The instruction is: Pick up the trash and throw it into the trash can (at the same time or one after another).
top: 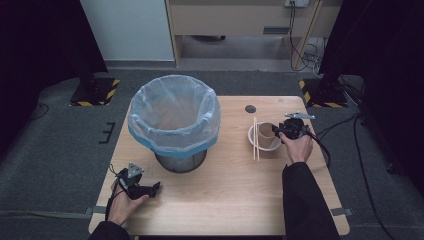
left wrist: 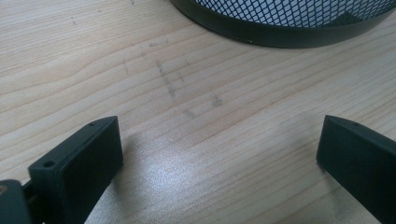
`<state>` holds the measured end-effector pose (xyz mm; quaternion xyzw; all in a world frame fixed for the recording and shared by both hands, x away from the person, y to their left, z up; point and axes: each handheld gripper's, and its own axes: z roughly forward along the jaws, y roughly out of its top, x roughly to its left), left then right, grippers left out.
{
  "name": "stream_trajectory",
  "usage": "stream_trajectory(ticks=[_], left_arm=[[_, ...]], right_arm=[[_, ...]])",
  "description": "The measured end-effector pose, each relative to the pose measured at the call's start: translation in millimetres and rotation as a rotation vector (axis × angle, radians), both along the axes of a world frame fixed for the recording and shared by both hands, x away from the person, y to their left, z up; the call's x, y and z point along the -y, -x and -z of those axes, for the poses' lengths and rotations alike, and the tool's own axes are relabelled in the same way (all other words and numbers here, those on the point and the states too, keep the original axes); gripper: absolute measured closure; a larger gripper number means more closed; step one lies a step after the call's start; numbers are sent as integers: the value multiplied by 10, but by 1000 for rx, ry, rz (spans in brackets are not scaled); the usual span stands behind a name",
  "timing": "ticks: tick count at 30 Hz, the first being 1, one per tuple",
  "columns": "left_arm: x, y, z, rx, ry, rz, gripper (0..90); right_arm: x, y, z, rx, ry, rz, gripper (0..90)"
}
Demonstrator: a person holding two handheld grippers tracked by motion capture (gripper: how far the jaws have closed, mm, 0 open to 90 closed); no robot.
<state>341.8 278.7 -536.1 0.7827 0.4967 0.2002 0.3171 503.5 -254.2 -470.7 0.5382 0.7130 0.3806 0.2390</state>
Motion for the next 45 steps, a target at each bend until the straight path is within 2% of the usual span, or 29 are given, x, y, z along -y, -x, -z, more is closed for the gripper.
stream_trajectory(ticks=[5, 10, 12, 22, 28, 32, 38, 45], left_arm=[[0, -1, -1, -1, -1, 2, 0], [0, -1, -1, -1, -1, 2, 0], [1, -1, 0, 0, 0, 2, 0], [3, -3, 0, 0, 0, 2, 0], [3, -3, 0, 0, 0, 2, 0], [5, -3, 0, 1, -1, 1, 0], [9, -2, 1, 1, -1, -3, 0], [15, -2, 2, 2, -1, -8, 0]], right_arm=[[-9, -18, 61, -40, -1, 7, 722], [-37, -12, 83, -51, -2, 4, 810], [-39, -9, 78, -54, -12, 10, 818], [9, 34, -50, -10, -82, 21, 839], [49, 98, -179, 35, -117, 15, 840], [95, 181, -279, 78, -162, 13, 840], [164, 335, -455, 169, -228, 12, 840], [163, 489, -742, 278, -317, -20, 840]])
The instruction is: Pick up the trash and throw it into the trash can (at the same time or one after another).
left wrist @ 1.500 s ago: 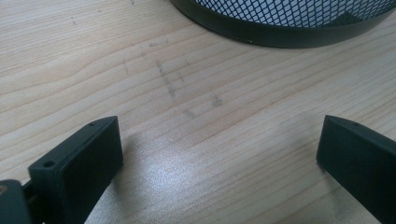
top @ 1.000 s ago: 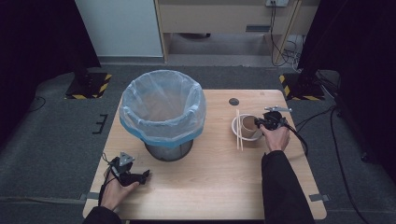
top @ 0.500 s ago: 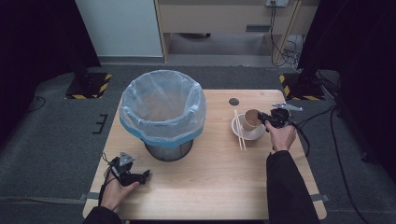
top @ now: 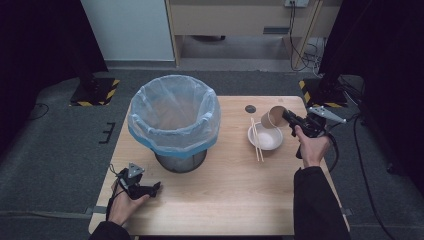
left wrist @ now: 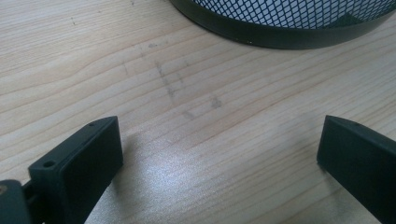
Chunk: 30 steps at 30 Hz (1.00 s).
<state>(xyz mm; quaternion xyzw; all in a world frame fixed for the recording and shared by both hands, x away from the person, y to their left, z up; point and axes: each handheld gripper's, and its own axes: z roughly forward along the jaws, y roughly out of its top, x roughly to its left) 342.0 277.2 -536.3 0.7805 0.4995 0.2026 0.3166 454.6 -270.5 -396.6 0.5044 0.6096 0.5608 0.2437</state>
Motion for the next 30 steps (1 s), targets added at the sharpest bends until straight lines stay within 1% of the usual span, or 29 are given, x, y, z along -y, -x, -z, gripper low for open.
stream_trajectory(ticks=[3, 6, 14, 17, 19, 20, 21, 26, 28, 29, 30], left_arm=[[1, 0, 0, 0, 0, -1, 0], [3, 1, 0, 0, 0, -3, 0], [11, 6, 0, 0, 0, -9, 0], [13, 6, 0, 0, 0, -11, 0], [13, 7, 0, 0, 0, -11, 0], [14, 7, 0, 0, 0, -11, 0], [15, 8, 0, 0, 0, -12, 0], [18, 11, -1, -1, -1, -12, 0], [18, 11, -1, -1, -1, -12, 0], [20, 12, -1, -1, -1, -13, 0], [21, 13, -1, -1, -1, -13, 0]], right_arm=[[-31, 62, -133, 51, -41, -21, 840], [-76, 122, -245, 92, -68, -41, 840], [-231, 261, -531, 187, -137, -108, 841], [-322, 302, -661, 217, -159, -141, 841], [-346, 309, -691, 223, -164, -148, 842], [-424, 325, -782, 242, -173, -168, 842], [-460, 330, -823, 248, -174, -179, 842], [-658, 349, -1008, 280, -191, -228, 842], [-690, 352, -1033, 285, -193, -236, 842], [-791, 358, -1102, 295, -205, -263, 842], [-838, 357, -1131, 300, -206, -271, 842]])
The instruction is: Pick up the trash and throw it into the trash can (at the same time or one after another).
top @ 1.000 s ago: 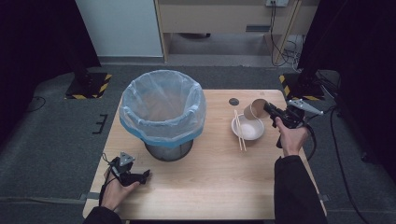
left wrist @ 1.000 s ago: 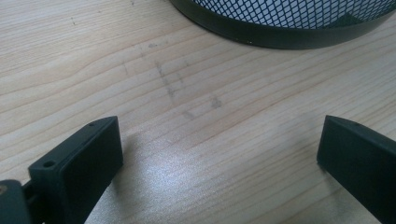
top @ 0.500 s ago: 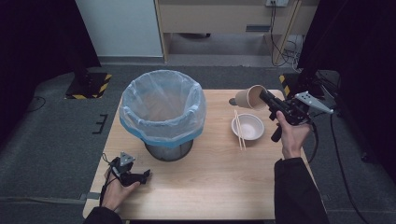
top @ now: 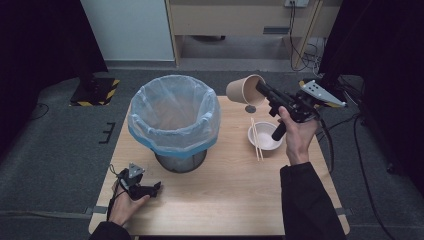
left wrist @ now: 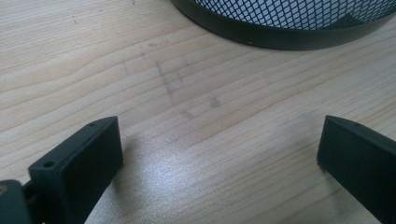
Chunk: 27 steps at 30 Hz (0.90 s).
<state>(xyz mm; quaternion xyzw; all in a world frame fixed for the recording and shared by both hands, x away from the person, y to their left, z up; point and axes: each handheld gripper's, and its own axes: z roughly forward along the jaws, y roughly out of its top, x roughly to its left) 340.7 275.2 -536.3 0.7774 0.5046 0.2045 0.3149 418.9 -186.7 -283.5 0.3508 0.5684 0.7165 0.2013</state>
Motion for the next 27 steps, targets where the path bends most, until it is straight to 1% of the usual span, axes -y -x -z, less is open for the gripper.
stream_trajectory(ticks=[2, 4, 5, 7, 8, 9, 10, 11, 12, 13, 14, 15, 16, 18, 19, 20, 21, 24, 25, 26, 27], left_arm=[[3, 3, 0, -1, 1, -1, 0], [7, 5, 0, 0, 1, -1, 0], [7, 5, 0, 0, 1, -1, 0], [7, 5, 0, 0, 1, -1, 0], [7, 5, 0, 0, 1, -1, 0], [7, 5, 0, 0, 1, -1, 0], [7, 5, 1, 0, 1, -1, 0], [7, 5, 0, 0, 1, -1, 0], [7, 5, 1, 0, 1, -1, 0], [7, 5, 0, 0, 1, -1, 0], [8, 5, 1, 1, 2, -2, 0], [8, 5, 1, 1, 2, -2, 0], [8, 5, 1, 1, 2, -2, 0], [7, 4, 1, 1, 2, -1, 0], [7, 4, 1, 1, 2, -1, 0], [7, 4, 1, 1, 1, -2, 0], [7, 4, 1, 1, 1, -1, 0], [8, 4, 1, 1, 2, -2, 0], [8, 4, 1, 1, 2, -2, 0], [8, 4, 1, 1, 2, -2, 0], [8, 4, 1, 1, 2, -2, 0]], right_arm=[[-36, -1, -23, 4, 0, -5, 842], [-206, -14, -124, 17, 6, -27, 842], [-261, -26, -154, 23, 11, -31, 842], [-358, -57, -202, 24, 14, -40, 842], [-429, -87, -232, 22, 7, -48, 842], [-429, -87, -232, 22, 7, -48, 842], [-474, -103, -251, 20, 5, -52, 842], [-569, -143, -284, 24, 9, -55, 842], [-703, -197, -314, 17, 21, -65, 842], [-703, -197, -314, 17, 21, -65, 842], [-820, -239, -332, 19, 38, -72, 841], [-820, -239, -332, 19, 38, -72, 841], [-951, -288, -334, 12, 47, -82, 842], [-1077, -329, -315, 1, 63, -88, 842], [-1077, -329, -315, 1, 63, -88, 842], [-1140, -344, -299, -2, 70, -93, 841], [-1254, -367, -252, -18, 80, -106, 840], [-1417, -396, -181, -24, 137, -113, 837], [-1417, -396, -181, -24, 137, -113, 837], [-1511, -435, -115, -41, 148, -133, 813], [-1511, -435, -115, -41, 148, -133, 813]])
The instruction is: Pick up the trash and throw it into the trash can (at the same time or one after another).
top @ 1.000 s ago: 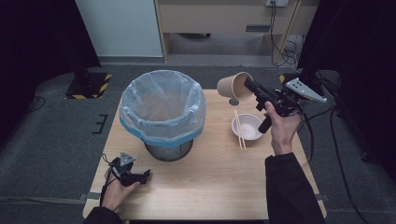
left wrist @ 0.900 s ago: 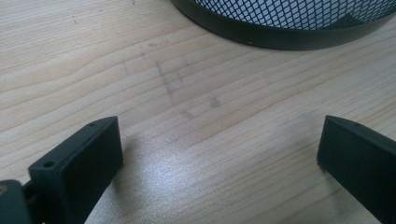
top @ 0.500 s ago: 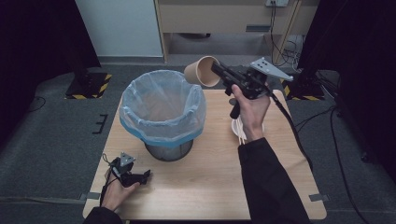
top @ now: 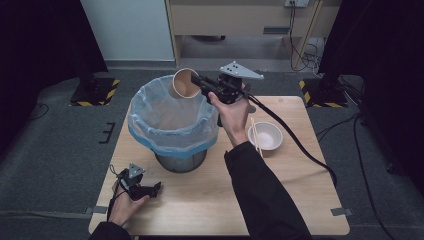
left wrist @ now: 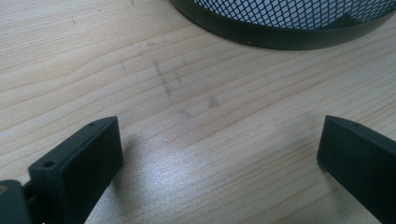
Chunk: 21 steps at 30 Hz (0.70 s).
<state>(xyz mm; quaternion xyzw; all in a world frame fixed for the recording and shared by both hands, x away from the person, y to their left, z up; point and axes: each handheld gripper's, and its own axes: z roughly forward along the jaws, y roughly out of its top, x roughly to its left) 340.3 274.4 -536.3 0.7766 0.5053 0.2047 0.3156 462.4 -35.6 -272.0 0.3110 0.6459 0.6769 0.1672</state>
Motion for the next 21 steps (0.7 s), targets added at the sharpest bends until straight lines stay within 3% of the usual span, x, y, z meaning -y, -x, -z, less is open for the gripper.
stream_trajectory(ticks=[1, 4, 8, 12, 13, 14, 15, 16, 19, 21], left_arm=[[0, 0, 0, 0, 0, 0, 0], [0, 0, 0, 0, 0, 0, 0], [1, 0, 0, 0, 0, 0, 0], [2, -1, 1, 1, 1, -1, 0], [1, -1, 0, 0, 0, 0, 0], [1, -1, 0, 0, 0, 0, 0], [2, 0, 0, 0, 0, 0, 0], [2, 0, 0, 0, 0, 0, 0], [4, -1, 0, 0, 0, -1, 0], [4, -1, 0, -1, 0, 0, 0]], right_arm=[[-46, -28, 50, -2, 17, 2, 721], [-69, -47, 89, 4, 54, -2, 650], [-2, -25, 31, 32, 55, 17, 595], [199, -6, -129, 71, 78, 76, 539], [331, -4, -197, 82, 61, 111, 535], [331, -4, -197, 82, 61, 111, 535], [490, -12, -229, 71, 44, 151, 531], [490, -12, -229, 71, 44, 151, 531], [814, -15, -175, 62, 52, 221, 520], [871, -14, -151, 58, 62, 233, 519]])
